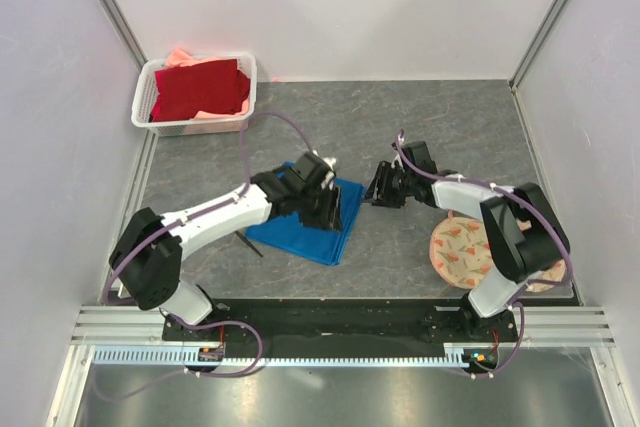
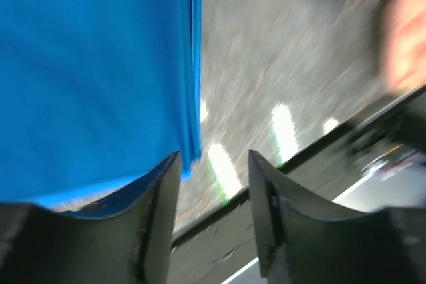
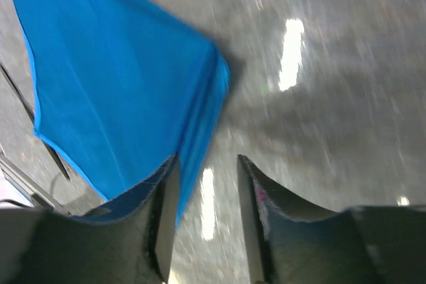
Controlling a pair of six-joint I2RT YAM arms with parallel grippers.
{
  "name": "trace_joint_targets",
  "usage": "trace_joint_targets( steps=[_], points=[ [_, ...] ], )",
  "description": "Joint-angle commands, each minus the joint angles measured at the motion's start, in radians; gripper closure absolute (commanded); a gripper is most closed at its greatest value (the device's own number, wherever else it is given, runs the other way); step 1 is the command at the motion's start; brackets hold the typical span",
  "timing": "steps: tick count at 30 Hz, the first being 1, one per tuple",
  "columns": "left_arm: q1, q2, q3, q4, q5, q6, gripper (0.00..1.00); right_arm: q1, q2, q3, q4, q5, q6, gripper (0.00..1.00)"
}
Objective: Fold the napkin into a case and place the utensils inside
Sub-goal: Smooth out the lower triangle-folded napkin at the center of the board.
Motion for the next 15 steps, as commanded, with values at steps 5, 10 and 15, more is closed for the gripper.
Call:
trace_joint_targets(
  steps=[5, 10, 15],
  points=[
    [-0.111, 0.010, -0.083, 0.044, -0.092, -0.027, 0.56, -0.005, 0.142, 0.135, 0.051, -0.049, -0.024, 0.58],
    [-0.128, 0.047, -0.091, 0.066, -0.084, -0.037, 0.59, -0.010, 0.118, 0.146, 0.000, 0.014, -0.064, 0.64],
    [-0.140, 0.079, -0.099, 0.089, -0.078, -0.062, 0.67, -0.007, 0.107, 0.175, -0.034, 0.023, -0.081, 0.69]
  ],
)
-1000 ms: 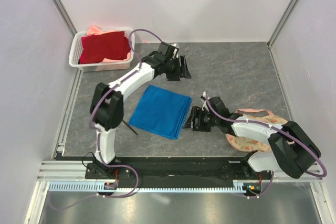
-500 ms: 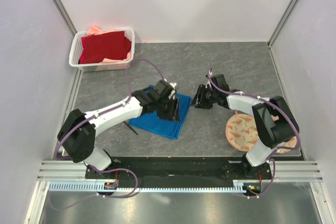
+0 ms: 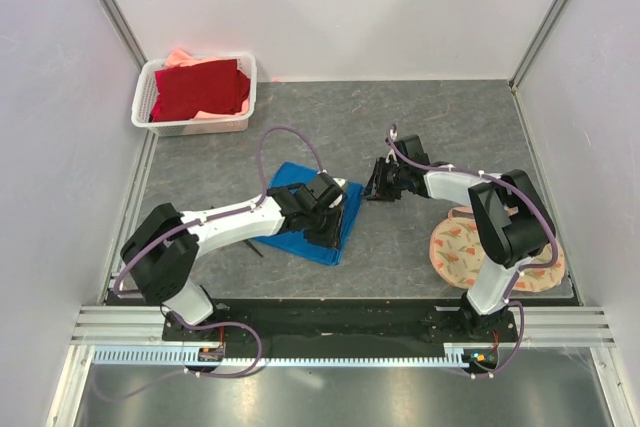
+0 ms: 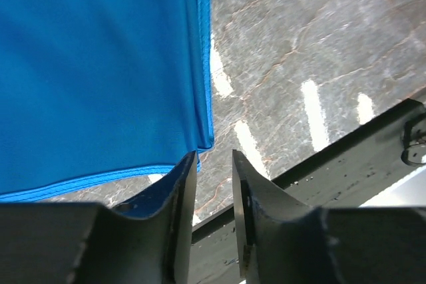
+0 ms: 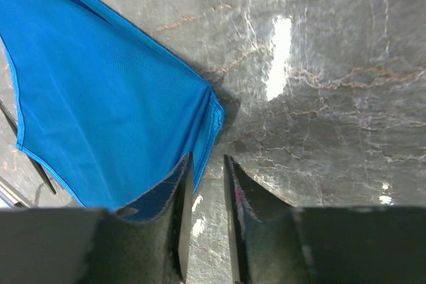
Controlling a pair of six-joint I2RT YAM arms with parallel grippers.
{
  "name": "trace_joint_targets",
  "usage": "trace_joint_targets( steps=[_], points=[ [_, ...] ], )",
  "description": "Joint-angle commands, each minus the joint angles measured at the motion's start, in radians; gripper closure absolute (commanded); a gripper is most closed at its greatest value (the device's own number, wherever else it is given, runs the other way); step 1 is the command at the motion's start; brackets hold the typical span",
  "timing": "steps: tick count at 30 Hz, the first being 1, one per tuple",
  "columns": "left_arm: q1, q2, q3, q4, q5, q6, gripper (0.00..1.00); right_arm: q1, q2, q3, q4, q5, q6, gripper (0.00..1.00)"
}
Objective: Fold the napkin into a case and place the utensils inside
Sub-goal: Smooth out the lower triangle-folded napkin at the center of the board.
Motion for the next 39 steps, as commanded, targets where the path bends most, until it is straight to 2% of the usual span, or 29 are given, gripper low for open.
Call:
trace_joint_targets(
  steps=[1, 20, 23, 32, 39],
  points=[
    [-0.021, 0.030, -0.003, 0.053, -0.013, -0.045, 0.68, -0.002, -0.027, 0.062, -0.022, 0.016, -0.036, 0.70],
    [-0.047, 0.073, 0.002, 0.053, -0.042, -0.073, 0.67, -0.001, 0.107, 0.140, -0.003, -0.002, -0.004, 0.74],
    [-0.047, 0.076, 0.000, 0.051, -0.049, -0.076, 0.66, -0.001, 0.127, 0.145, 0.003, -0.004, 0.007, 0.72],
    [-0.052, 0.103, 0.005, 0.044, -0.083, -0.081, 0.63, 0.002, 0.122, 0.128, 0.024, -0.009, 0.070, 0.73],
    [-0.069, 0.137, 0.026, 0.025, -0.105, -0.076, 0.65, 0.011, 0.105, 0.146, 0.012, -0.009, 0.069, 0.72]
  ],
)
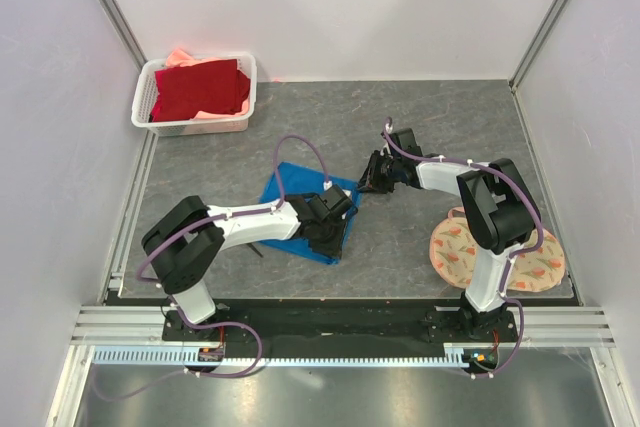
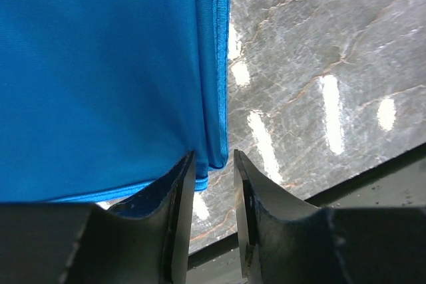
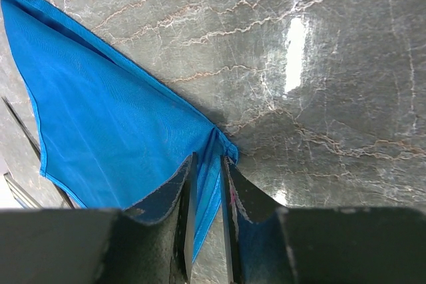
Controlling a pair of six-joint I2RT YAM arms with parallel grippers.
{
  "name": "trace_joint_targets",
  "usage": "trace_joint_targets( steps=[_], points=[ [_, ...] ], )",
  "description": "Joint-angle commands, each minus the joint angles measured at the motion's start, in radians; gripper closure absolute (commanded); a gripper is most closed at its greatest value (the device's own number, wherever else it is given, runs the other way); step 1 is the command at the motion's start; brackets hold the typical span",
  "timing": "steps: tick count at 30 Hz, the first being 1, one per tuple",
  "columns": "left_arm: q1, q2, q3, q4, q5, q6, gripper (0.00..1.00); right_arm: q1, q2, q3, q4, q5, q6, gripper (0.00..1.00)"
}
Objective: Fold the napkin into a case and place the utensils inside
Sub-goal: Smooth out the lower triangle-folded napkin at the center of the board.
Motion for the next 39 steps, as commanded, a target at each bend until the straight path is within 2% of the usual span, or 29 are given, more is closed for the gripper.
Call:
trace_joint_targets(
  steps=[1, 7, 16, 22, 26, 33, 39],
  points=[
    [-0.018, 0.023, 0.034, -0.001, -0.040, -0.020, 0.66, 0.013, -0.012, 0.035, -0.004, 0.006, 0.009, 0.72],
    [-0.035, -0.009, 0.048, -0.016, -0.078, -0.026, 0.69, 0.016, -0.010, 0.038, -0.007, 0.008, 0.006, 0.72],
    [-0.035, 0.037, 0.056, -0.022, -0.103, -0.022, 0.70, 0.021, 0.021, 0.055, -0.009, 0.012, 0.011, 0.70],
    [-0.035, 0.056, 0.054, -0.016, -0.120, -0.014, 0.77, 0.024, 0.027, 0.074, -0.009, 0.015, 0.011, 0.71],
    [-0.037, 0.057, 0.054, -0.011, -0.120, -0.013, 0.88, 0.027, 0.036, 0.087, -0.009, 0.020, 0.009, 0.72],
    [-0.035, 0.051, 0.040, -0.004, -0.117, -0.011, 0.92, 0.025, 0.067, 0.117, -0.014, 0.023, 0.008, 0.68],
    [-0.037, 0.037, 0.036, -0.001, -0.123, -0.009, 0.94, 0.028, 0.083, 0.127, -0.020, 0.034, -0.003, 0.72]
  ],
)
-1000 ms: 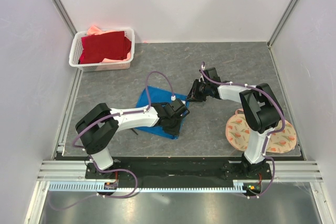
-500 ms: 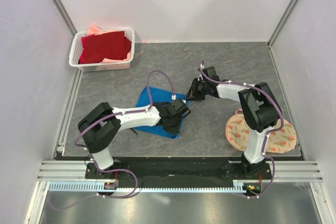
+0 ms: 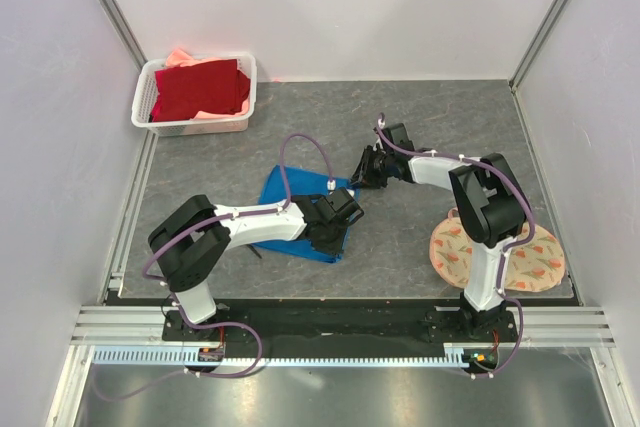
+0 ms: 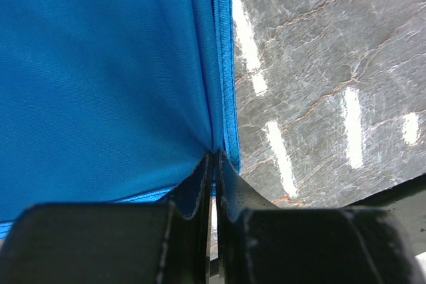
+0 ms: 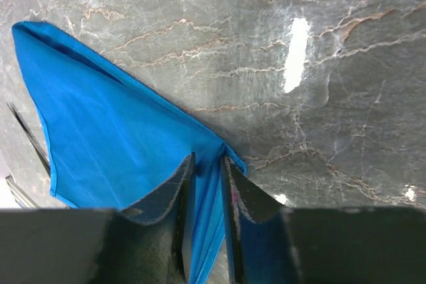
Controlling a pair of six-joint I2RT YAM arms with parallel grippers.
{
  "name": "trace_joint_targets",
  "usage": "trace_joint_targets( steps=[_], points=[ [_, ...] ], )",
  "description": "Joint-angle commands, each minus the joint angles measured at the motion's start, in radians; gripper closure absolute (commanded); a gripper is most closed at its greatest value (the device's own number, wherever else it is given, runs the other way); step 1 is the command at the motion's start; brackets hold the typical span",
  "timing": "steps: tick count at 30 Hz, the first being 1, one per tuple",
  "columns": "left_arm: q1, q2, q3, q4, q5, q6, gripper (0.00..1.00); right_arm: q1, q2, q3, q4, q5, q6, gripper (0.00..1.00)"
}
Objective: Fold the napkin into a case and place the utensils inside
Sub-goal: Smooth out the lower triangle-folded napkin at the center of the board.
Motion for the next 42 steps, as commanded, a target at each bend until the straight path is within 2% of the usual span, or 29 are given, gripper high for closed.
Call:
trace_joint_targets(
  steps=[1, 4, 7, 12, 17, 36, 39, 40, 41, 42],
  points=[
    [-0.006, -0.009, 0.000, 0.012, -0.039, -0.011, 0.95, 0.004, 0.016, 0.037, 0.000, 0.025, -0.010, 0.78],
    [-0.004, -0.032, -0.004, 0.006, -0.053, -0.017, 0.98, 0.015, -0.014, 0.049, -0.001, 0.029, -0.014, 0.93],
    [-0.006, -0.056, -0.008, 0.000, -0.053, -0.022, 0.98, 0.032, -0.043, 0.086, -0.029, 0.011, -0.022, 1.00],
    [-0.004, -0.058, -0.010, 0.000, -0.045, -0.022, 0.98, 0.038, -0.109, 0.100, -0.078, 0.051, -0.017, 1.00],
    [-0.004, -0.058, -0.014, 0.000, -0.036, -0.023, 0.98, 0.038, -0.161, 0.046, -0.092, 0.092, -0.016, 1.00],
    [-0.004, -0.076, -0.040, 0.000, -0.004, -0.002, 0.97, -0.002, -0.153, -0.075, -0.101, 0.190, -0.091, 1.00],
    [-0.004, -0.099, -0.039, 0.000, 0.009, 0.003, 0.88, -0.002, -0.165, -0.083, -0.113, 0.212, -0.103, 1.00],
    [-0.004, -0.110, -0.036, -0.003, 0.012, 0.004, 0.75, 0.000, -0.170, -0.084, -0.115, 0.212, -0.105, 0.99],
    [-0.006, -0.132, -0.025, -0.003, 0.019, 0.006, 0.70, -0.003, -0.178, -0.084, -0.126, 0.207, -0.106, 0.95],
    [-0.006, -0.139, -0.016, -0.003, 0.024, 0.010, 0.66, -0.002, -0.181, -0.086, -0.130, 0.204, -0.106, 0.82]
  ],
)
